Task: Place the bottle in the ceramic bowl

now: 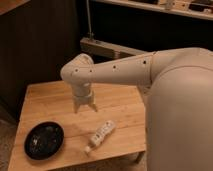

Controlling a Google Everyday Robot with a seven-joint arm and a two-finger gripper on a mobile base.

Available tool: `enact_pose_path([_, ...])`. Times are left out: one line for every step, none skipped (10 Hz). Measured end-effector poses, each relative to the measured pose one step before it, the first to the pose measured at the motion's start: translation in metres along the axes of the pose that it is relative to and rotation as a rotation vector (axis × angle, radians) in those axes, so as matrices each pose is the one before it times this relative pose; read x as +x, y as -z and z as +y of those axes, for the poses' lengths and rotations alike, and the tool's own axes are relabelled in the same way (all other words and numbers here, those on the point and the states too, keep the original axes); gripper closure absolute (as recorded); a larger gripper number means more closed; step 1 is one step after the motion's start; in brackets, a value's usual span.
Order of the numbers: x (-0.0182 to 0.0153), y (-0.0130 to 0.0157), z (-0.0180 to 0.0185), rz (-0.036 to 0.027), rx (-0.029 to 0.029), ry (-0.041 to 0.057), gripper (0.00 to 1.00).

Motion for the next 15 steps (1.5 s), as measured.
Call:
enact_pose_path([0.0, -0.00003, -0.00003, 0.00005, -0.00001, -0.0001, 0.35])
enact_pose_path([0.0, 0.0, 0.00002, -0.00002, 0.00001, 0.00005, 0.35])
enact_pose_path([0.0, 0.00003, 0.0, -0.00003, -0.00002, 0.0, 0.35])
enact_pose_path([-0.00001, -0.00002, -0.00001, 0.00002, 0.00004, 0.00011, 0.35])
enact_pose_path([0.00002, 0.00001, -0.00001, -0.00002, -0.00003, -0.00012, 0.35])
enact_pose_path([0.00017, -0.00038, -0.00093, 0.00034, 0.00074, -0.00806, 0.35])
enact_pose_path([-0.0003, -0.00092, -0.00333, -0.00044, -0.00024, -0.02817, 0.35])
enact_pose_path([0.0, -0.00204, -0.01062, -0.00188, 0.00086, -0.06682, 0.35])
enact_pose_path([0.00313, -0.003, -0.01671, -0.00016, -0.00266, -0.08275, 0.35])
enact_pose_path([0.00423, -0.00327, -0.02086, 0.00264, -0.00141, -0.07043, 0.35])
enact_pose_path([0.00286, -0.00332, -0.01926, 0.00389, 0.00057, -0.05528, 0.35])
enact_pose_path([0.00277, -0.00504, -0.0286, 0.0064, -0.00112, -0.07899, 0.35])
enact_pose_path([0.00134, -0.00439, -0.01293, 0.00794, -0.00507, -0.03936, 0.35])
enact_pose_path([0.00132, -0.00471, -0.00673, 0.0107, -0.01168, -0.02608, 0.35])
enact_pose_path([0.00058, -0.00688, -0.00831, 0.01644, -0.02734, -0.03739, 0.35])
